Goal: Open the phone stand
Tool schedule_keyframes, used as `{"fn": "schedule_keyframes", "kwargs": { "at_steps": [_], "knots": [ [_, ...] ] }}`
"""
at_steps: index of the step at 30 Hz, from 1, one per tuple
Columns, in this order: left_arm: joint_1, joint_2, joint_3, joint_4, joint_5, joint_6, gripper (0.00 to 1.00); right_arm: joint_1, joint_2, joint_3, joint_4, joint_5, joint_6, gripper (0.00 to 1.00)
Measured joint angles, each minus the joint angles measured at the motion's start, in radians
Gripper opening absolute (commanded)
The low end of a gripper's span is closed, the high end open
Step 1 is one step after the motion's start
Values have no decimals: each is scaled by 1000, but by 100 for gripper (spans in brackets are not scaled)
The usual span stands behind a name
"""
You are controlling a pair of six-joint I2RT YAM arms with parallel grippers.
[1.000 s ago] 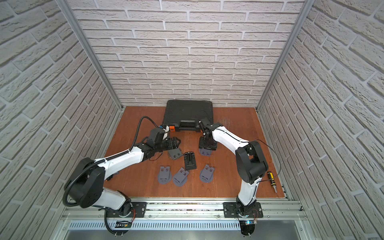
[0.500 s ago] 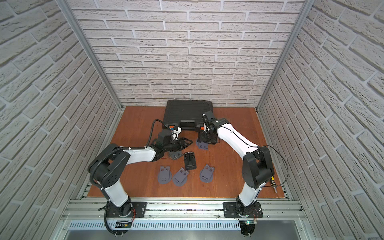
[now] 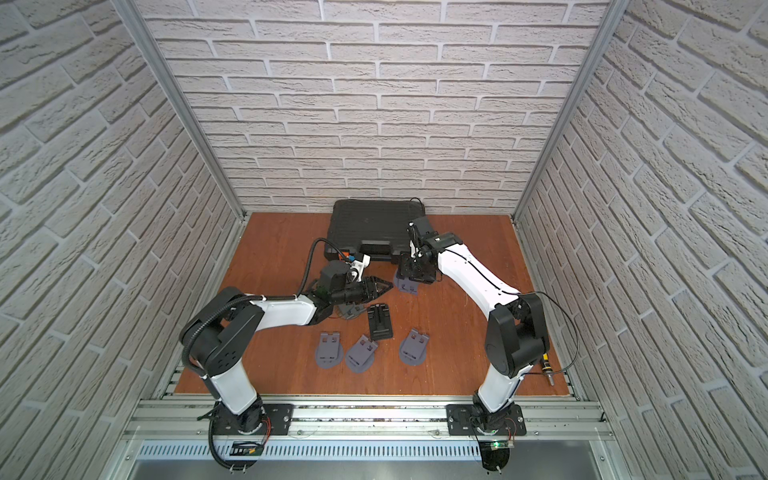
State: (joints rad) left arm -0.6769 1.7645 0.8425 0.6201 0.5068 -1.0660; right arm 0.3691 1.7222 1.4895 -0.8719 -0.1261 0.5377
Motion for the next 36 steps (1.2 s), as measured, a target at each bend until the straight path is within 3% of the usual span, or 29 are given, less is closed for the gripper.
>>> {"fn": "schedule_keyframes", "kwargs": {
  "at_steps": [17, 36],
  "knots": [
    [-21, -37, 6, 0, 0, 45, 38, -1, 12, 2, 2, 10, -4, 18],
    [-24, 58, 72, 61, 14, 6, 17, -1, 16, -3, 53, -68, -21, 16]
  ]
}}
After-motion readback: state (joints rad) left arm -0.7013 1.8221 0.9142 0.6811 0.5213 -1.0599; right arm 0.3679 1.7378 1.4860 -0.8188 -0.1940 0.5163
